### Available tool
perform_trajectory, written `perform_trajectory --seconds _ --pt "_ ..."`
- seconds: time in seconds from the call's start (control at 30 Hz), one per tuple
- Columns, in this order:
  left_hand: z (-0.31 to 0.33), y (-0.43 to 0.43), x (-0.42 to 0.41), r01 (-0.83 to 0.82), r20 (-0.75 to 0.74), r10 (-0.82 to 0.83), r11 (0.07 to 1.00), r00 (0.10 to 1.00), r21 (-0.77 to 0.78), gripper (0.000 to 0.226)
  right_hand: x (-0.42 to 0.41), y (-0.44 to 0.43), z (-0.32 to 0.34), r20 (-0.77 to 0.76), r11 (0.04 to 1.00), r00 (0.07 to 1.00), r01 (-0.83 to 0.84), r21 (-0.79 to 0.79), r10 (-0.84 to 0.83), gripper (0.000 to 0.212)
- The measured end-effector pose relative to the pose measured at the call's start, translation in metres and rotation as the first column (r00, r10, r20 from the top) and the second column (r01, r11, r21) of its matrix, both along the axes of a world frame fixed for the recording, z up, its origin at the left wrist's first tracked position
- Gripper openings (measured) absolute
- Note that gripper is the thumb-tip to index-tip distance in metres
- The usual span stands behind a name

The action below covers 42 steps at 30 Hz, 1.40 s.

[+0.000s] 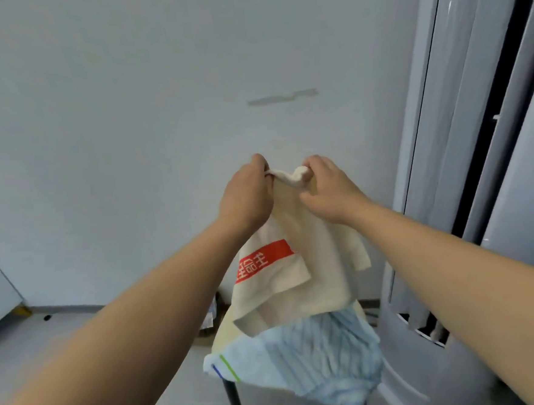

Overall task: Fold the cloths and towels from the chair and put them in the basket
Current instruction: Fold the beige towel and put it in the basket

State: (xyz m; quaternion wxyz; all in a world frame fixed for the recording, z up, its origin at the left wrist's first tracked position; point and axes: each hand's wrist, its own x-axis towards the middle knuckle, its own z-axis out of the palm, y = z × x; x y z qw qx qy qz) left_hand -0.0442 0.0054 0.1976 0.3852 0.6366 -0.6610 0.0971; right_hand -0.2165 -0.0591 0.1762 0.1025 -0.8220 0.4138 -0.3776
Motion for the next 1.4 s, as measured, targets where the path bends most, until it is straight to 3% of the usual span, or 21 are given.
perform_trajectory --seconds 0.13,0.27,0.33,0.43,0.57,0.67,0.83,1.0,1.07,1.17,1.27,1.4 --pt "0.021 0.005 0.007 0.077 0.109 -0.072 0.996 0.991 -0.038 0.012 -0.005 0.001 0.022 -0.069 0.982 0.998 -0.011 -0.186 -0.002 0.026" --pt "0.028 0.015 0.021 0.117 0.285 -0.133 0.991 0.949 0.071 0.032 -0.011 0.007 0.041 -0.138 0.957 0.989 0.013 -0.289 -0.056 0.032" --pt "0.025 0.022 0.027 0.073 0.352 -0.105 0.992 0.93 0.102 0.028 -0.013 0.014 0.047 -0.194 0.955 0.977 0.025 -0.294 -0.085 0.033" --pt "0.017 0.03 0.035 0.028 0.324 -0.082 0.986 0.942 0.166 0.032 -0.014 0.019 0.053 -0.248 0.967 0.959 0.076 -0.244 -0.138 0.031" --pt "0.011 0.036 0.05 -0.059 0.289 -0.02 0.963 0.957 0.262 0.036 -0.013 0.019 0.06 -0.016 0.983 0.983 0.186 0.013 -0.185 0.017" --pt "0.006 0.038 0.065 -0.124 0.286 0.031 0.941 0.958 0.314 0.027 -0.015 0.015 0.064 0.17 0.956 0.953 0.216 0.201 -0.251 0.02" --pt "-0.001 0.042 0.088 -0.127 0.126 0.09 0.938 0.988 0.322 0.019 -0.015 0.014 0.068 0.497 0.933 0.85 -0.018 0.359 -0.175 0.009" --pt "0.005 0.055 0.082 0.043 -0.048 -0.029 0.947 0.998 0.317 0.018 -0.014 0.028 0.082 0.726 0.77 0.675 -0.392 0.503 -0.13 0.007" --pt "0.009 0.062 0.072 0.151 -0.058 -0.141 0.948 0.988 0.279 0.018 -0.014 0.03 0.085 0.787 0.701 0.611 -0.525 0.483 -0.085 0.018" --pt "0.014 0.069 0.055 0.27 0.097 -0.294 0.94 0.951 0.208 0.021 -0.009 0.035 0.089 0.833 0.656 0.542 -0.589 0.472 -0.111 0.019" --pt "0.014 0.068 0.038 0.319 0.137 -0.347 0.929 0.928 0.19 0.017 -0.001 0.042 0.089 0.762 0.637 0.643 -0.554 0.536 -0.082 0.031" --pt "0.009 0.066 0.022 0.227 0.152 -0.254 0.958 0.955 0.174 0.013 0.008 0.052 0.09 0.671 0.631 0.737 -0.559 0.537 0.082 0.034"
